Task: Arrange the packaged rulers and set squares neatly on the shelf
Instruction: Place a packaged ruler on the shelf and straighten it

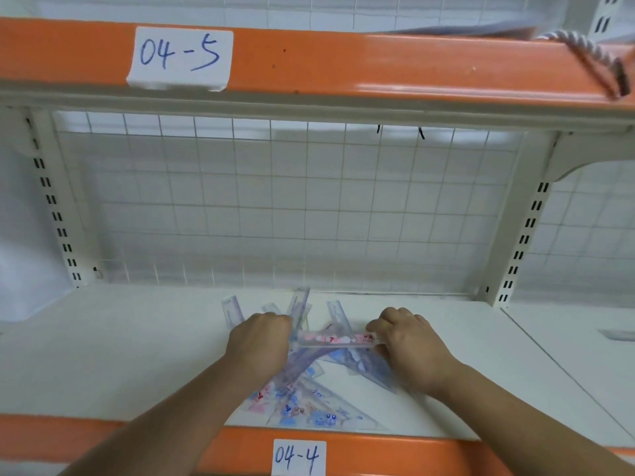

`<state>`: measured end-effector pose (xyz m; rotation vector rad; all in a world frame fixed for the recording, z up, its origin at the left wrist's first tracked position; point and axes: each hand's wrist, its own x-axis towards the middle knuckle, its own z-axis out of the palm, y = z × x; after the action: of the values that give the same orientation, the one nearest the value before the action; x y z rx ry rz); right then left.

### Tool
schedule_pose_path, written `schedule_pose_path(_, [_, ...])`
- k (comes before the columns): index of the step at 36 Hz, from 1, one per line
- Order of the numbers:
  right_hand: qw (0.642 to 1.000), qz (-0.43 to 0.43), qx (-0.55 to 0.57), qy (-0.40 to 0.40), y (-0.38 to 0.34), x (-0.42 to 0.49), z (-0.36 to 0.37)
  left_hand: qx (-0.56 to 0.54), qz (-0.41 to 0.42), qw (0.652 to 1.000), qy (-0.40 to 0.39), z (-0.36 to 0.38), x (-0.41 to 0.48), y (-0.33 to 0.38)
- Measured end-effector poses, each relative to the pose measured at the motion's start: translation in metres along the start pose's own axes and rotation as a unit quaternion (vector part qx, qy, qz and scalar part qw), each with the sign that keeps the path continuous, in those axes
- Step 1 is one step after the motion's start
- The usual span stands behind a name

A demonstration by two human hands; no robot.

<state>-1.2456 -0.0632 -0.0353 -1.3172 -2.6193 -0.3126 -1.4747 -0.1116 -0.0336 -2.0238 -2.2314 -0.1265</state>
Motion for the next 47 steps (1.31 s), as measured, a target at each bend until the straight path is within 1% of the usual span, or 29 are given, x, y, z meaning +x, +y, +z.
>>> schedule_pose_path(7, [0.999,0.05,-0.009,-0.011,0.022,-0.028,-0.008,-0.005,0.054,0.998,0.012,0.0,0.008,0.029])
schedule_pose_path(15, [0.995,0.099,-0.01,-0.01,0.062,-0.063,-0.015,-0.022,0.08,0.997,0.006,-0.004,0.01,0.075])
schedule_pose_path(19, [0.993,0.113,-0.016,-0.007,0.089,-0.084,-0.019,-0.014,0.089,0.996,-0.012,-0.008,0.01,0.108])
schedule_pose_path(24, [0.992,0.123,-0.024,-0.01,0.133,-0.121,-0.025,-0.01,0.104,0.994,-0.038,-0.018,0.008,0.166])
schedule_pose_path(32, [0.99,0.137,-0.025,0.009,0.224,-0.199,-0.044,-0.025,0.125,0.992,-0.022,-0.022,-0.007,0.279])
schedule_pose_path(41, [0.986,0.158,-0.05,-0.026,0.317,-0.286,-0.066,-0.034,0.131,0.99,-0.031,-0.027,-0.03,0.401])
schedule_pose_path(47, [0.983,0.174,-0.047,-0.028,0.365,-0.324,-0.071,-0.03,0.152,0.987,-0.039,-0.032,-0.033,0.464])
